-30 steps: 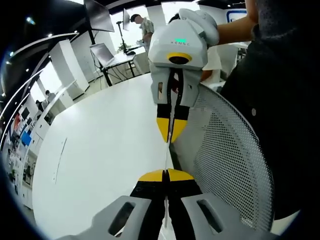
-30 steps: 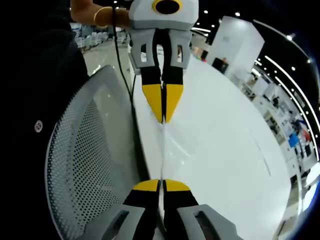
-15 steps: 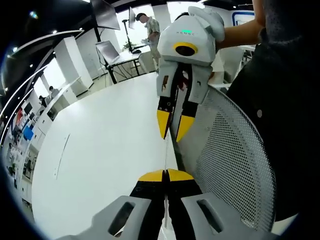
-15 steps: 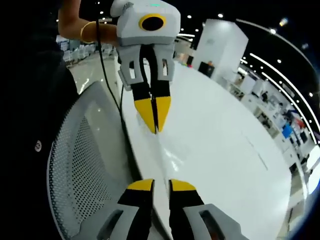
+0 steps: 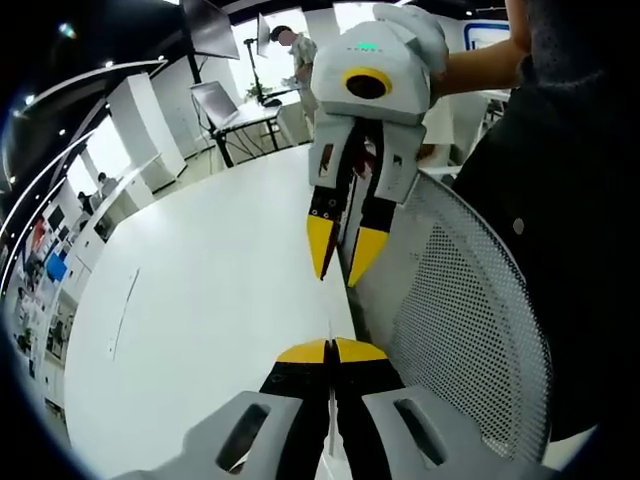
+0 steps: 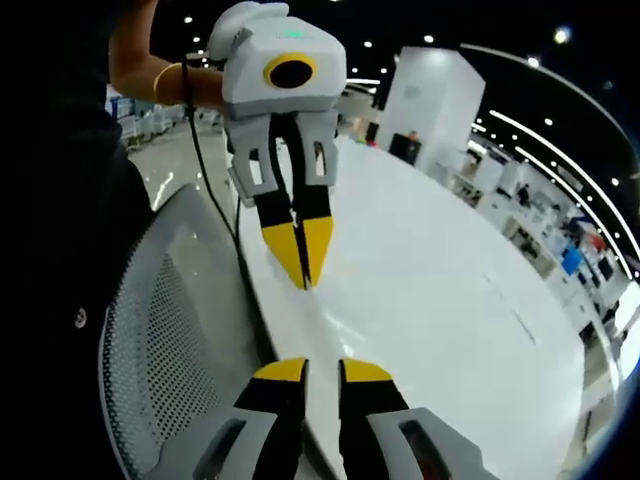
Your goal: Open the resealable bag by pulling the two sides of the seal apart until the entire bag opening is separated and visibly accessible.
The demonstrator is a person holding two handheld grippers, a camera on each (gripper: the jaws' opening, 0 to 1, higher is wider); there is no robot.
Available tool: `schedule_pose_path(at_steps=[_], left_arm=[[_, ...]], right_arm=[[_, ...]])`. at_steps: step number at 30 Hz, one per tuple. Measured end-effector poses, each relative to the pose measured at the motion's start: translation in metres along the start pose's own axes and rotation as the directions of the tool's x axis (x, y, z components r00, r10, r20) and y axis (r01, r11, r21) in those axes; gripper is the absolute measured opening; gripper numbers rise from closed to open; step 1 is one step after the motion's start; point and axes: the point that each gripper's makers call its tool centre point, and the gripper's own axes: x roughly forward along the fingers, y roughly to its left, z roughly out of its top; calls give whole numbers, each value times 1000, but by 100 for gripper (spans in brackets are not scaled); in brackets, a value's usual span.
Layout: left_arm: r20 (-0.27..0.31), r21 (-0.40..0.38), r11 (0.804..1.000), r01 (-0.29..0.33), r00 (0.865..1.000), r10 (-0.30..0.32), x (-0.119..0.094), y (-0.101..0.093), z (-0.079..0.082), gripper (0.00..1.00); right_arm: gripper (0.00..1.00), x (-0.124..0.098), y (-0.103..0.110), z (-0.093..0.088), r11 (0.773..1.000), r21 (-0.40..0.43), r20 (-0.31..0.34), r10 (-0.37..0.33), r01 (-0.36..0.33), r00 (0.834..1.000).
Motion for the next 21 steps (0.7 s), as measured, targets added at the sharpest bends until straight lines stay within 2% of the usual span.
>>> schedule_pose_path(at_steps=[10,21], left_arm=[[13,15,1000,1,1000,-1,-1,-1,3,0],[21,16,1000,-5,1000,5,-2,0,5,0]], right_arm=[[7,3,3,6,1000,11,19,22,-22,1000],[6,7,5,-1,999,-14,-14,31,-31,999]])
